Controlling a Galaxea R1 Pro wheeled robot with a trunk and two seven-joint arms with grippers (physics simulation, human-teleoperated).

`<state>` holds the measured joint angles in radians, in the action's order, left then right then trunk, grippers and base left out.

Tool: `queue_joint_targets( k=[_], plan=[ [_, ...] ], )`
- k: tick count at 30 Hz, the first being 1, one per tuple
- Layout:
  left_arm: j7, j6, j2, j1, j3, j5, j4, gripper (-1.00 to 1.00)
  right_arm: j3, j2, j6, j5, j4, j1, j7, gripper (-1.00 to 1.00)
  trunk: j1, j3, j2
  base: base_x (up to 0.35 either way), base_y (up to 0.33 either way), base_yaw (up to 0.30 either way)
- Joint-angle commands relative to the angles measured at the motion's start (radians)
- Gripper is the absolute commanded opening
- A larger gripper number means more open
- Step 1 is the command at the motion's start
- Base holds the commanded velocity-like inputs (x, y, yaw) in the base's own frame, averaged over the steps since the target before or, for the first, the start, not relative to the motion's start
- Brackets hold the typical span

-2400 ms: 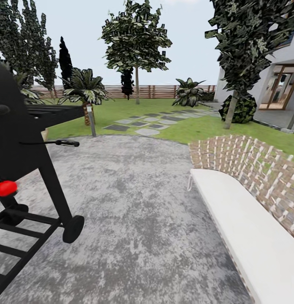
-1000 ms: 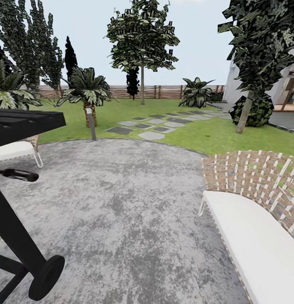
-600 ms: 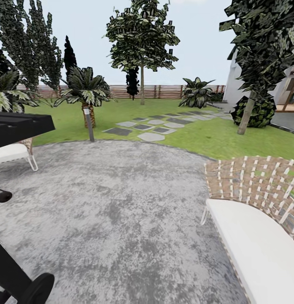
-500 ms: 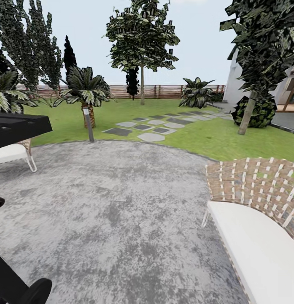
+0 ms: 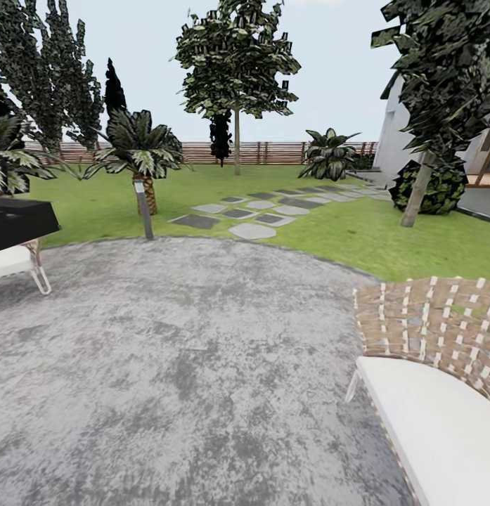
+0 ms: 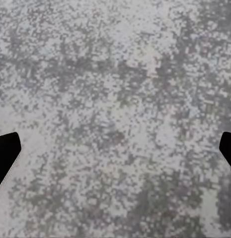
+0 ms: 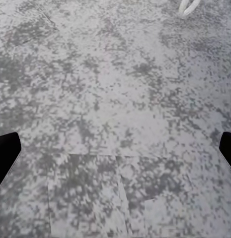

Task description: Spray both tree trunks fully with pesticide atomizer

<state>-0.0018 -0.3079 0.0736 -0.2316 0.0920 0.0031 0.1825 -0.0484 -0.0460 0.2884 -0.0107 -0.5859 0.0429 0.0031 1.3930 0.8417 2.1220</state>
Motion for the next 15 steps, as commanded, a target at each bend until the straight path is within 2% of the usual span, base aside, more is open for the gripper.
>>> queue_joint_targets(
  k=[1,15],
  plan=[
    [0.000,0.000,0.000,0.000,0.000,0.000,0.000,1.00,0.000,0.000,0.000,0.000,0.000,0.000,0.000,1.00,0.000,0.000,0.000,0.340,0.000,0.000],
    [0.000,0.000,0.000,0.000,0.000,0.000,0.000,1.00,-0.003,0.000,0.001,0.000,0.000,0.000,-0.001,1.00,0.000,0.000,0.000,0.340,0.000,0.000]
  ],
)
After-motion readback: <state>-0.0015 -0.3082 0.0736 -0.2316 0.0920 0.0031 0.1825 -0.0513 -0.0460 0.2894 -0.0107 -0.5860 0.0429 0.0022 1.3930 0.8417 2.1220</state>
